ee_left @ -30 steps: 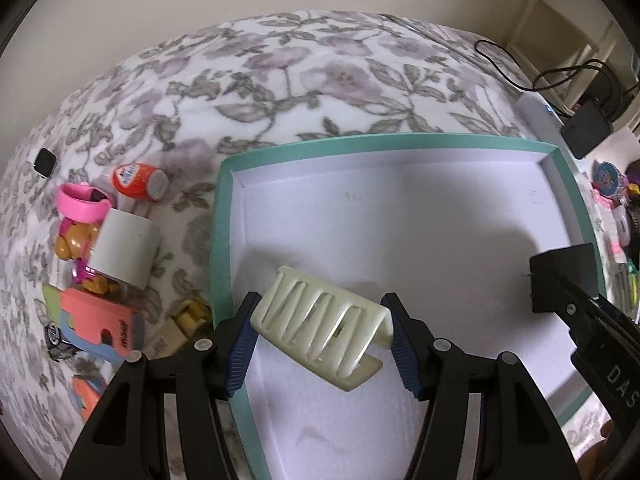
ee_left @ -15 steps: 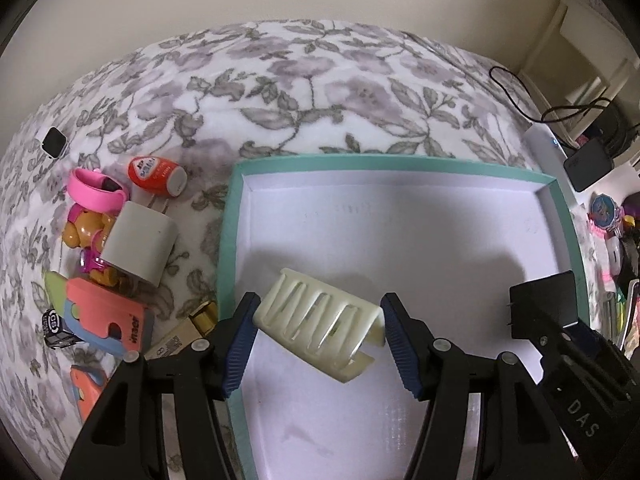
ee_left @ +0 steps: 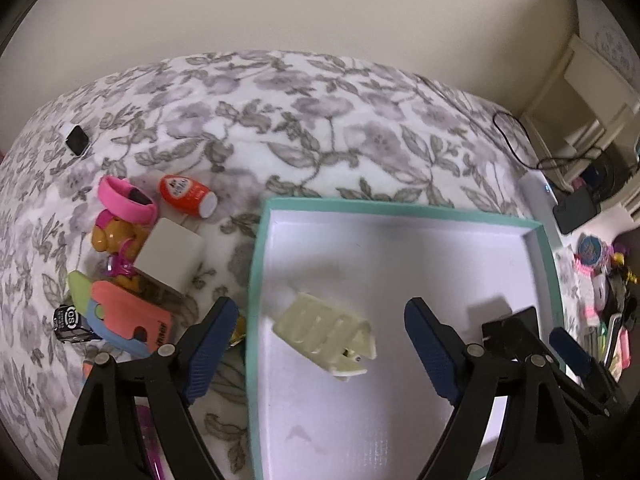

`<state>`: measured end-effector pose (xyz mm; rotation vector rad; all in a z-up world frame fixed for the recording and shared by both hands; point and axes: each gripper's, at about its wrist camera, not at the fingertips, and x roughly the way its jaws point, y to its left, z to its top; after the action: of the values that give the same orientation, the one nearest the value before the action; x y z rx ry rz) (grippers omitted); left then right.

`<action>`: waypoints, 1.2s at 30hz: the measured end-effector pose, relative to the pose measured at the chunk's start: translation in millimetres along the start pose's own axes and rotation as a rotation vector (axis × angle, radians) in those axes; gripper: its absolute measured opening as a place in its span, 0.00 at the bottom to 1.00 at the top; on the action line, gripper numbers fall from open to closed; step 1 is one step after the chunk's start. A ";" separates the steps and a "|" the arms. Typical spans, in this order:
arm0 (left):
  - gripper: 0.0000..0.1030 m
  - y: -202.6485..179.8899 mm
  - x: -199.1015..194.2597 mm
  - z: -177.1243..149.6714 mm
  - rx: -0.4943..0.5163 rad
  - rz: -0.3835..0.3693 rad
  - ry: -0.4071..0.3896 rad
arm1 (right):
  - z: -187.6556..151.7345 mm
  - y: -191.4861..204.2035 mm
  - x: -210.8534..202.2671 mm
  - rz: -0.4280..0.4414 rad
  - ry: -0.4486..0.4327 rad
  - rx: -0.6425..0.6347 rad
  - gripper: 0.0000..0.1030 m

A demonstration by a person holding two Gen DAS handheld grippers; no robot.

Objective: Organize rigid objects
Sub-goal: 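Carry the stand and charger into the tray and open both grippers, then withdraw both grippers from the tray back toward the pile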

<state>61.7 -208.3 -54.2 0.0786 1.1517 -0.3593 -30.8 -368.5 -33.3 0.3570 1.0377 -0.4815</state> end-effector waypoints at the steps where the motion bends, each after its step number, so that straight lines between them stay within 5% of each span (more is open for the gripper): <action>1: 0.84 2.1 -1.4 0.7 -0.009 0.004 -0.006 | 0.3 -0.2 -0.7 -0.001 -0.002 0.001 0.79; 6: 0.96 18.5 -6.6 5.6 -0.062 0.032 -0.041 | 0.2 -0.4 -2.8 -0.006 -0.015 0.000 0.80; 8: 0.96 24.6 -9.6 6.4 -0.078 0.048 -0.061 | -0.2 1.0 -3.4 -0.003 -0.020 -0.008 0.88; 9: 0.96 28.2 -12.3 7.3 -0.087 0.061 -0.078 | -0.5 1.6 -3.8 0.001 -0.024 -0.012 1.00; 28: 0.97 55.4 -42.4 11.0 -0.111 0.145 -0.223 | 0.5 22.7 -22.0 0.106 -0.074 -0.072 1.00; 36: 0.97 70.1 -45.7 10.1 -0.128 0.148 -0.141 | 0.3 32.8 -40.2 0.117 -0.117 -0.067 1.00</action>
<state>76.6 -134.0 -17.3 0.0254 1.0202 -0.1569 -29.8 -332.6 4.2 0.3243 0.9120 -0.3577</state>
